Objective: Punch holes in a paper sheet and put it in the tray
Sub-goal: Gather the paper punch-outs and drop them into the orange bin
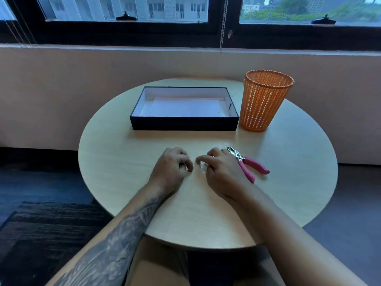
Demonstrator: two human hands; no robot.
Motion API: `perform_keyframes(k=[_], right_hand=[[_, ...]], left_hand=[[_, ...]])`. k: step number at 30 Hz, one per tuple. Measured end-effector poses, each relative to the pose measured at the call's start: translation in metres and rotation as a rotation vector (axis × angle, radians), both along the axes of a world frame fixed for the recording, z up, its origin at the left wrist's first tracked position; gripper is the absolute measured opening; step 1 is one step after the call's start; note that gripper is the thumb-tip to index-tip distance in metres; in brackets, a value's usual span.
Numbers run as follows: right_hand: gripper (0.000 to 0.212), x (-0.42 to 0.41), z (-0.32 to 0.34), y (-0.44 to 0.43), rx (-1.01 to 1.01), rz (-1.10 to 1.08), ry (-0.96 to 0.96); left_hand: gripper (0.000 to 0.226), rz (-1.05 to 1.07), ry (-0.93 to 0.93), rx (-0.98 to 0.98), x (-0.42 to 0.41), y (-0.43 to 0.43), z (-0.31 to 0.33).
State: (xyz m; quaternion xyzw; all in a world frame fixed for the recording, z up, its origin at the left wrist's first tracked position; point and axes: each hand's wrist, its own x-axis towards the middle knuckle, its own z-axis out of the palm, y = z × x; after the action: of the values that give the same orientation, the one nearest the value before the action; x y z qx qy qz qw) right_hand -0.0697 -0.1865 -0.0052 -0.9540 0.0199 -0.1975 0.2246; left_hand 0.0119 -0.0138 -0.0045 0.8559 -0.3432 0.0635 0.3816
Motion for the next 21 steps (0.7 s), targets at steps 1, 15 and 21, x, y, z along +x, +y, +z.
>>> perform_keyframes(k=[1, 15, 21], right_hand=[[0.047, 0.000, 0.000, 0.000, -0.014, 0.006, -0.003], [0.024, -0.008, -0.001, -0.003, 0.328, -0.069, -0.033], [0.033, -0.011, 0.001, 0.001, 0.271, -0.042, -0.040]], left_hand=[[0.034, -0.010, -0.012, 0.014, 0.000, 0.000, 0.000], [0.029, -0.005, 0.029, 0.015, 0.002, -0.001, -0.002], [0.038, -0.057, -0.010, 0.006, 0.002, 0.000, -0.004]])
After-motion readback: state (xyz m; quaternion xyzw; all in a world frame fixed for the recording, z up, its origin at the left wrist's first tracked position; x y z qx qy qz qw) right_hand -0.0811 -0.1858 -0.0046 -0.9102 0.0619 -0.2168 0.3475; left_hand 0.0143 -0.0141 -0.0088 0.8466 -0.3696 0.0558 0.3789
